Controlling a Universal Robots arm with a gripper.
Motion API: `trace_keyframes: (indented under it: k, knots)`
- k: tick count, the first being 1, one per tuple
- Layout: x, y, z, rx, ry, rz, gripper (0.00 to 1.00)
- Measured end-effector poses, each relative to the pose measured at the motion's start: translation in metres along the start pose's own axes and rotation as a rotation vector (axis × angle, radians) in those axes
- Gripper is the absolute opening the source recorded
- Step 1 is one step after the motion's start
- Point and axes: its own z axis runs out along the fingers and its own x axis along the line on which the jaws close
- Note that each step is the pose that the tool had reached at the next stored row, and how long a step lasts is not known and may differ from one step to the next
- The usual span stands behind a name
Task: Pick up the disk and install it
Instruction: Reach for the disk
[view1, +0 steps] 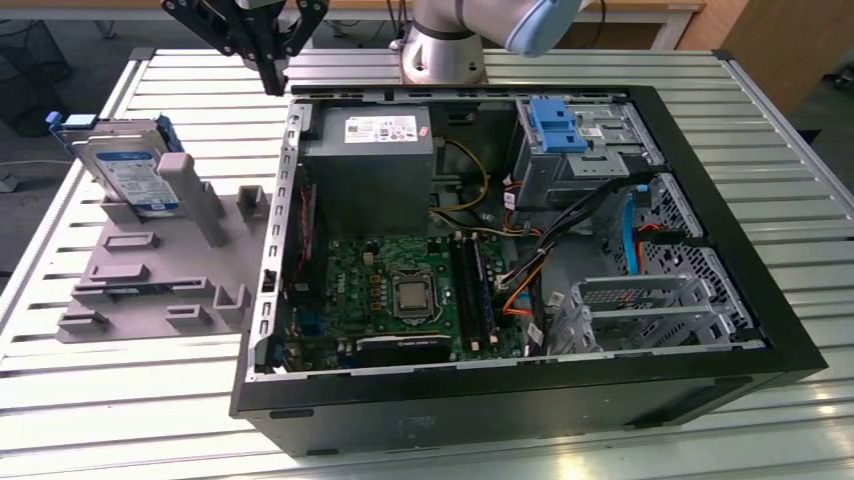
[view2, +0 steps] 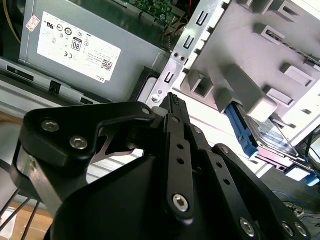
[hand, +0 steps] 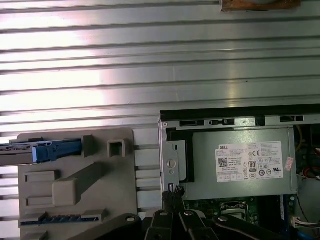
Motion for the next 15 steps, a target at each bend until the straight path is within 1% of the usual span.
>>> trace_keyframes:
  k: [15]
  knots:
    - [0.0129, -0.0008, 0.0004, 0.0000, 0.0000, 0.000, 0.11]
